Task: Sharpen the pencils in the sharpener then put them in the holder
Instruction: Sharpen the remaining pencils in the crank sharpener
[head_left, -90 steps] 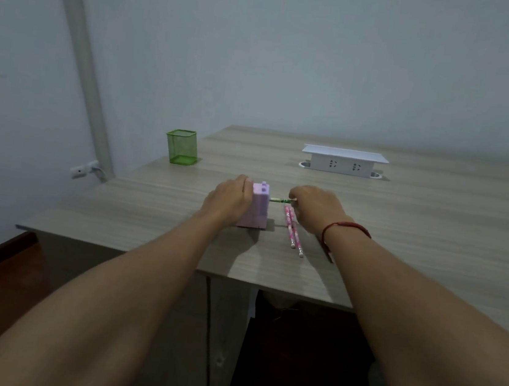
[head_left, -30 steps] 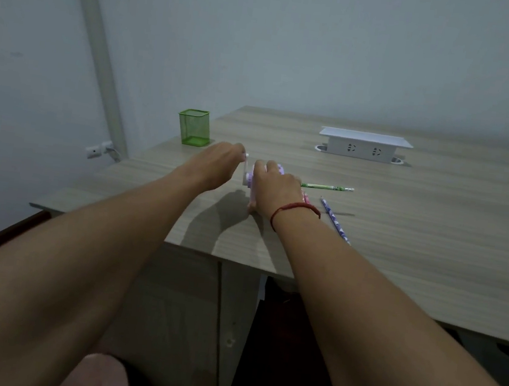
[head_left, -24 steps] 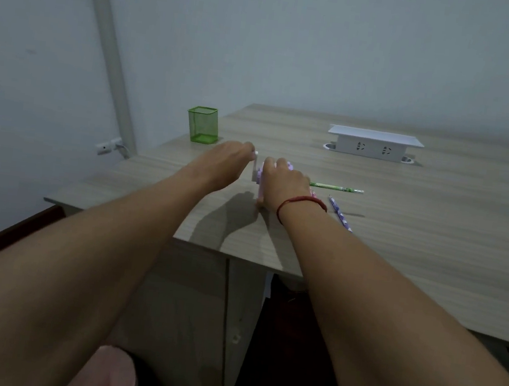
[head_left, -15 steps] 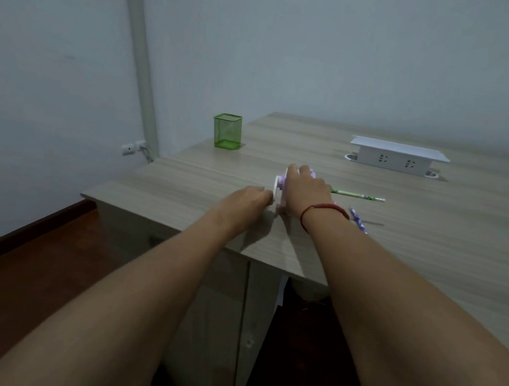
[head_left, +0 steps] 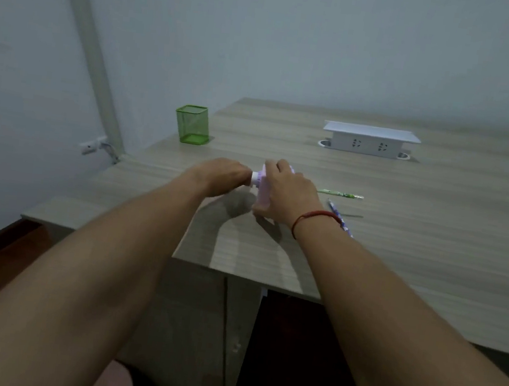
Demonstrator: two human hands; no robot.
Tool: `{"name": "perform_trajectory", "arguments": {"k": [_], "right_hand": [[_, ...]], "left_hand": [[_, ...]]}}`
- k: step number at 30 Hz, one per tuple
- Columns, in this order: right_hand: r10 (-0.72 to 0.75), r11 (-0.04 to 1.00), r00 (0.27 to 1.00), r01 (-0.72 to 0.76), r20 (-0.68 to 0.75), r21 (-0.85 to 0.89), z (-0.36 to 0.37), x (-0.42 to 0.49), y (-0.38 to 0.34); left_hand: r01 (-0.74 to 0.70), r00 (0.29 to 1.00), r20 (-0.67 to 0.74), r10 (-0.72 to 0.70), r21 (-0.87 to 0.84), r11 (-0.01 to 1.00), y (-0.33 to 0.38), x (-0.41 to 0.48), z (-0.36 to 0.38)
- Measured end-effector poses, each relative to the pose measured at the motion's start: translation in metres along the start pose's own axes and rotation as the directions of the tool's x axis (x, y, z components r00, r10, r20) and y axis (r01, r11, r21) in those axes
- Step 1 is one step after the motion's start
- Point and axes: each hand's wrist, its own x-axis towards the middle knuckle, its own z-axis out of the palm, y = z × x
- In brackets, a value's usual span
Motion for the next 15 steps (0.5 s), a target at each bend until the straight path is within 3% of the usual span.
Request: {"name": "perform_trajectory", "arguments": {"k": [5, 11, 15], "right_hand": [[-0.021, 0.998, 1.0, 0.02, -0.01, -0.065, -0.002, 0.002, 0.0], [-0.024, 0.994, 0.999, 0.021, -0.034, -0.106, 0.004, 0.007, -0.008], [-0.046, 0.994, 0.998, 0.042, -0.044, -0.099, 0.006, 0.008, -0.008]], "left_hand": [[0.035, 0.999, -0.012, -0.034, 0.054, 0.998, 0.004, -0.001, 0.003], [0.173, 0.98, -0.063, -0.19, -0.209, 0.963, 0.023, -0.018, 0.023], [0.178, 0.984, -0.002, -0.179, -0.053, 0.983, 0.012, -0.009, 0.013]]}}
